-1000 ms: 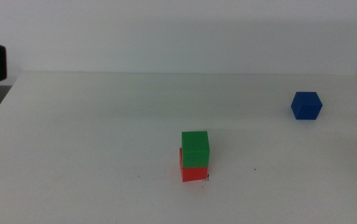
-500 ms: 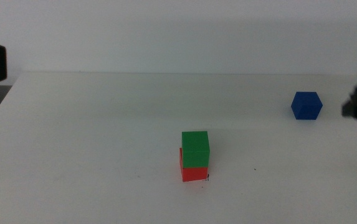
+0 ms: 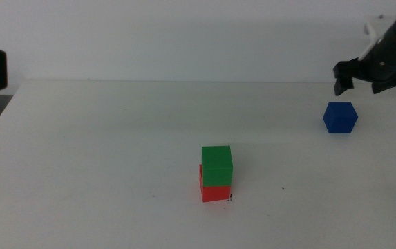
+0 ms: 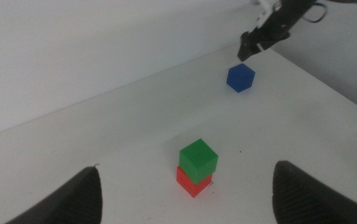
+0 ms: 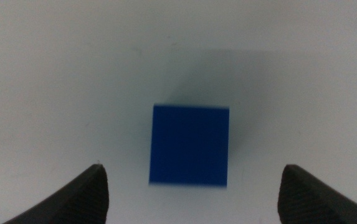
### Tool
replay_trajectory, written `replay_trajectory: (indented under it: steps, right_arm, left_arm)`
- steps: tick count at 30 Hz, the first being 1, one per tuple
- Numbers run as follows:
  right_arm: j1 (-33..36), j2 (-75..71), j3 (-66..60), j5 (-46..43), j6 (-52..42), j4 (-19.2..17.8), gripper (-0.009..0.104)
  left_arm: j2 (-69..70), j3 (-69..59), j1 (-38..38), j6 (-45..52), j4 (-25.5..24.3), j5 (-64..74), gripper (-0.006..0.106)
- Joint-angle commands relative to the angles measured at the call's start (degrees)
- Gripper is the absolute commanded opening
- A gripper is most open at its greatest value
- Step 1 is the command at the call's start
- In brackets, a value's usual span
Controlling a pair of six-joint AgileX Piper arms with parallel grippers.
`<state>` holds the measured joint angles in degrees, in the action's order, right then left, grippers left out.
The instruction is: Stack red cubes first, then green, then blue cubes in a specific spot.
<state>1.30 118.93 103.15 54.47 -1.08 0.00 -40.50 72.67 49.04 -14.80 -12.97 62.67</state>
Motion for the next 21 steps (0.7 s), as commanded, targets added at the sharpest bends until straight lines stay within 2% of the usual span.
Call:
replay_trajectory:
  steps: [1,10,12,14,16,18,21]
  right_arm:
    - [-0.06,4.05,4.51,2.24,-1.37,-1.34,0.093]
    - [-0.06,12.40,7.29,0.44,-1.52,-1.19,0.093]
    - [0.06,13.66,7.29,-0.83,-1.52,-1.19,0.088]
    - [0.19,14.07,7.29,-1.63,-1.52,-1.30,0.068]
    - [0.45,13.95,7.29,-1.76,-1.23,-1.31,0.030]
    - [0.81,12.79,7.29,-1.57,0.53,-1.42,-0.003]
    - [2.36,8.18,7.29,0.14,2.37,-1.31,0.005]
  left_arm:
    - [0.25,-0.03,0.09,-0.03,-0.10,-0.76,0.094]
    - [0.25,-0.03,0.09,-0.03,-0.10,-0.76,0.094]
    - [0.25,-0.03,0.09,-0.03,-0.10,-0.76,0.094]
    - [0.25,-0.03,0.09,-0.03,-0.10,-0.76,0.094]
    - [0.25,-0.03,0.09,-0.03,-0.10,-0.76,0.094]
    - [0.25,-0.03,0.09,-0.03,-0.10,-0.76,0.094]
    - [0.25,-0.03,0.09,-0.03,-0.10,-0.76,0.094]
